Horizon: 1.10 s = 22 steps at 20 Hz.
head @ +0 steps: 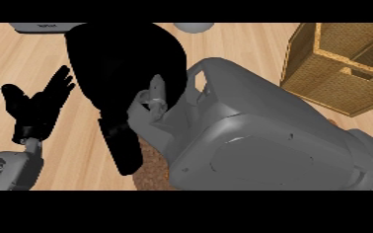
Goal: Pick the croissant from the placemat and place it in the basket
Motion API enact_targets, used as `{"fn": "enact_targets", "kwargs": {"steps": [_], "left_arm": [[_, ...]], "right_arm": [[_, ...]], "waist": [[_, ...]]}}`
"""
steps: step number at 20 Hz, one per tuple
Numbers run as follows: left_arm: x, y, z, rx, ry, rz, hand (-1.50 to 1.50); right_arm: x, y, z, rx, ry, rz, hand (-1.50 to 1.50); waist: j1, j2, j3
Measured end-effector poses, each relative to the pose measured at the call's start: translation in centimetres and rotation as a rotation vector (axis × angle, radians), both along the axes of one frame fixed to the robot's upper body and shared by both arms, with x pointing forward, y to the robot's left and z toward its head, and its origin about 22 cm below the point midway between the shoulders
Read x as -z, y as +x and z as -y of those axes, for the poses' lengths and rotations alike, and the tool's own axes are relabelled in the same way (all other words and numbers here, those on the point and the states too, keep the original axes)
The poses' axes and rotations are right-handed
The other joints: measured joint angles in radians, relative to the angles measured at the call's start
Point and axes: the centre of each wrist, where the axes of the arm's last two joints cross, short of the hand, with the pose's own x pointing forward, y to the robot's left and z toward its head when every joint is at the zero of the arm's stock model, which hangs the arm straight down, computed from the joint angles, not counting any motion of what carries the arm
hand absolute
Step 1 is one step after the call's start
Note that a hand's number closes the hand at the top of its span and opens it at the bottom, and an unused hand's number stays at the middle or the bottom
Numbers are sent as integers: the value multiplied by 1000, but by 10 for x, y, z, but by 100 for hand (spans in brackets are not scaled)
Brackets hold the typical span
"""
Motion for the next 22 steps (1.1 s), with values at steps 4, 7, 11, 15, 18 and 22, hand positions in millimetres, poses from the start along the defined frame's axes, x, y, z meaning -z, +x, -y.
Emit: {"fn": "enact_targets", "kwargs": {"steps": [4, 7, 11, 15, 18, 22], "left_arm": [[-5, 1, 5, 8, 1, 1, 0], [-2, -1, 4, 11, -2, -1, 0], [-7, -2, 11, 18, -3, 0, 0], [-4, -3, 8, 19, 2, 8, 0], [-5, 1, 4, 12, 0, 9, 0], [-5, 3, 7, 17, 5, 10, 0]], "right_arm": [[22, -6, 22, 4, 16, 0, -150], [49, -13, 34, 11, 10, 4, -150], [88, -23, 44, 35, 0, 29, -150], [123, -20, 48, 76, 17, 48, -150], [145, -21, 46, 105, 70, 46, -150], [174, -18, 39, 135, 93, 32, -150]], "waist": [[3, 2, 0], [5, 4, 0], [11, 6, 0], [17, 9, 0], [17, 11, 0], [21, 11, 0]]}}
